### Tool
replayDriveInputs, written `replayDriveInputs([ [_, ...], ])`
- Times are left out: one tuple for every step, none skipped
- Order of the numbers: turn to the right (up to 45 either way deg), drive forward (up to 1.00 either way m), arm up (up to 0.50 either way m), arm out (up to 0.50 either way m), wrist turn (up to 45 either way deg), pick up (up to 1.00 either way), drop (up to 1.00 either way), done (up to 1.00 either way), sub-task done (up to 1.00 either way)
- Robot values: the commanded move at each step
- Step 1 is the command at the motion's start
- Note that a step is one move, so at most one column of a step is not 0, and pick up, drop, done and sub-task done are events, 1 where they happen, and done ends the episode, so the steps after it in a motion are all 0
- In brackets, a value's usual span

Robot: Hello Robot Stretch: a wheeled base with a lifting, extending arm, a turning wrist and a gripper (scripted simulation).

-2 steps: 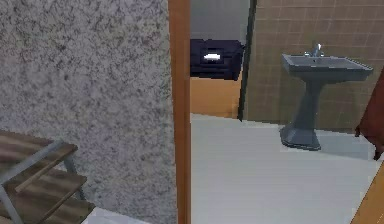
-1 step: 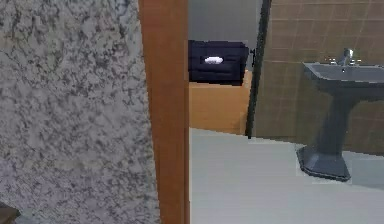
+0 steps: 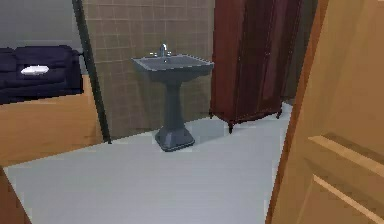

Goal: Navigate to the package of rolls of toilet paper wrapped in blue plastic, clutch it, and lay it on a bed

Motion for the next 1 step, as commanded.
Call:
replayDriveInputs([
  [12.0,0.00,0.00,0.00,0.0,0.00,0.00,0.00,0.00],
])
